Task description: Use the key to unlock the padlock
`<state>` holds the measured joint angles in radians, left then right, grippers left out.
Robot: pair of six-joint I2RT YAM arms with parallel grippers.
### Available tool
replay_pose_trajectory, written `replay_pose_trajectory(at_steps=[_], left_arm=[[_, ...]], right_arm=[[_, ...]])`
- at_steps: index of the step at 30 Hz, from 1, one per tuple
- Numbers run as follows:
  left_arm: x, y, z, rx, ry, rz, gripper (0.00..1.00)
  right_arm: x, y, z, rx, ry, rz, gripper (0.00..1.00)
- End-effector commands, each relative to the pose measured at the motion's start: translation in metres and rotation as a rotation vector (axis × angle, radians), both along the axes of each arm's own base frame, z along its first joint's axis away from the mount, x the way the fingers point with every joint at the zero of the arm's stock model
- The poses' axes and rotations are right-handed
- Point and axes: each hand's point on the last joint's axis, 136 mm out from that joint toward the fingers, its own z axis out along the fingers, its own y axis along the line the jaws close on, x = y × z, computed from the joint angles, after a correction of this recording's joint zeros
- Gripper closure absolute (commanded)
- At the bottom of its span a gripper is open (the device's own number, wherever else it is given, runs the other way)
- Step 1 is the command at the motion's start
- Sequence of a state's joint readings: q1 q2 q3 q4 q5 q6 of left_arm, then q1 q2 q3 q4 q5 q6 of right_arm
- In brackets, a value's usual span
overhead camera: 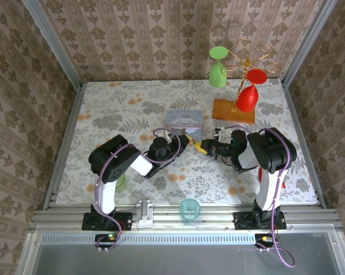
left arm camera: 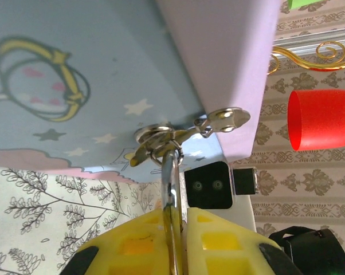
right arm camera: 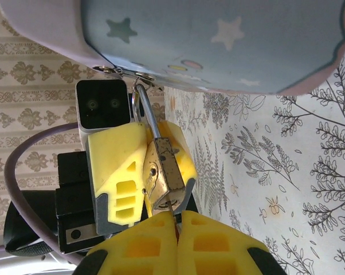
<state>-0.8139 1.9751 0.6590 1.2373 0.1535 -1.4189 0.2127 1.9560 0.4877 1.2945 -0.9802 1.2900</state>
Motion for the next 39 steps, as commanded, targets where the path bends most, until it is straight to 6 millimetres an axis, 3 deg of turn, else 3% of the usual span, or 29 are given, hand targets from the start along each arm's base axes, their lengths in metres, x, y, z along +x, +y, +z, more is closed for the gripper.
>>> replay_pose_trajectory(at_steps=[1,7,13,18,21,29,32,39], left_arm=[[-0.010,-0.025,0.042,-0.108,-0.078,-0.089,1.00],[-0.022,-0.028,0.045,-0.124,-0.057,-0.108,1.00],[-0.023,-0.028,0.043,-0.128,-0.042,-0.106,1.00],[-0.011,-0.018,0.032,-0.101,-0.042,-0.072,1.00],[-0.006,-0.015,0.026,-0.094,-0.033,-0.064,1.00],[-0.003,-0.010,0.017,-0.065,-0.036,-0.055,1.00],[-0.002,-0.007,0.011,-0.049,-0.035,-0.046,1.00],[-0.002,-0.006,0.008,-0.044,-0.031,-0.046,1.00]], right_arm=[[0.004,0.000,0.008,0.002,-0.057,-0.002,1.00],[0.013,-0.002,0.009,-0.002,-0.070,-0.023,1.00],[0.023,0.000,0.008,0.006,-0.071,-0.015,0.85],[0.017,-0.003,0.003,-0.005,-0.055,-0.033,0.73],[0.013,-0.006,0.001,-0.014,-0.050,-0.046,0.70],[0.003,-0.020,0.001,-0.034,-0.057,-0.086,0.56],[-0.001,-0.020,0.002,-0.033,-0.054,-0.083,0.58],[-0.006,-0.016,-0.002,-0.037,-0.039,-0.076,0.79]])
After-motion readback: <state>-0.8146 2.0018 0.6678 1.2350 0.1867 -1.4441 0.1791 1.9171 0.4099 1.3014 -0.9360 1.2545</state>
